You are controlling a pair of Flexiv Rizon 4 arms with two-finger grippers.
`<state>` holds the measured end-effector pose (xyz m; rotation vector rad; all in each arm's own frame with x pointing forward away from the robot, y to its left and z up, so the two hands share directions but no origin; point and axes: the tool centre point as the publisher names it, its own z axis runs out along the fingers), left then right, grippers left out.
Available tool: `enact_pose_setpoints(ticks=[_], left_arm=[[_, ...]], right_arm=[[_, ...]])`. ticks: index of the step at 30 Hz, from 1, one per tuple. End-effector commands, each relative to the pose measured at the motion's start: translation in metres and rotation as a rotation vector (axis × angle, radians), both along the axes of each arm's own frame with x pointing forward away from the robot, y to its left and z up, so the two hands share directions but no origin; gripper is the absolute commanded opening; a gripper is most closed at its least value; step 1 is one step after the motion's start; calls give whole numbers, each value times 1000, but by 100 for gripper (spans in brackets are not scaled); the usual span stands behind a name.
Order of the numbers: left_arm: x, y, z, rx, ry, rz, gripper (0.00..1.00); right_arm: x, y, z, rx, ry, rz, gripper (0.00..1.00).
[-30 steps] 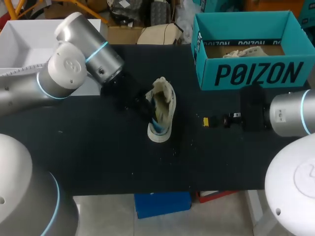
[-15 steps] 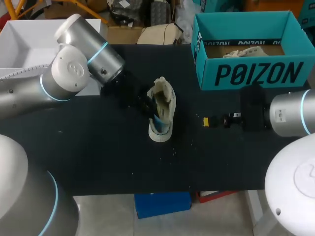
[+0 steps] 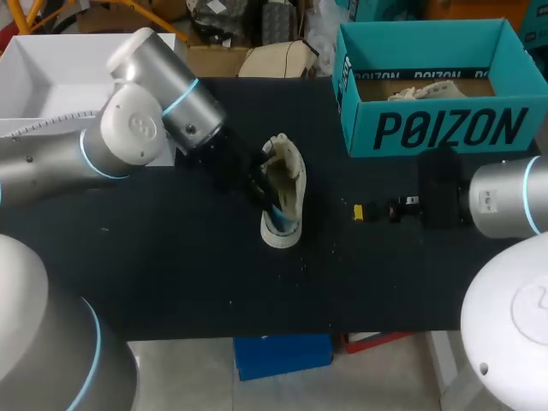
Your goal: Take the shoe out of the shoebox, open the shoe tongue, remove and reinsert the insole, then place the shoe into the shoebox
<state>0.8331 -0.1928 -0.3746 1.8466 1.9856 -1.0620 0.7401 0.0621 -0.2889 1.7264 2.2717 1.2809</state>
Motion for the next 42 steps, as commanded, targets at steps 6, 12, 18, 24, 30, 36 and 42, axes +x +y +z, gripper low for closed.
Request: enact_pose_setpoints(ticks=[6, 12, 18, 24, 30, 36, 42], left_arm=[[-17, 9, 14, 91, 48, -69, 100], [-23, 23, 39, 112, 7, -72, 100], [-21, 29, 37, 223, -60, -92, 36], [-17, 30, 24, 326, -131, -96, 13], [-16, 28, 12, 350, -138, -101, 10], [-12, 27, 5, 362, -142, -103, 10], [-9, 26, -2, 369, -140, -103, 11]], right_arm=[[1, -1, 0, 1, 8, 3, 100], [1, -1, 0, 1, 8, 3, 100], [1, -1, 0, 1, 8, 3, 100], [1, -1, 0, 1, 8, 3, 100], [1, -1, 0, 1, 8, 3, 100], [1, -1, 0, 1, 8, 3, 100], [1, -1, 0, 1, 8, 3, 100]])
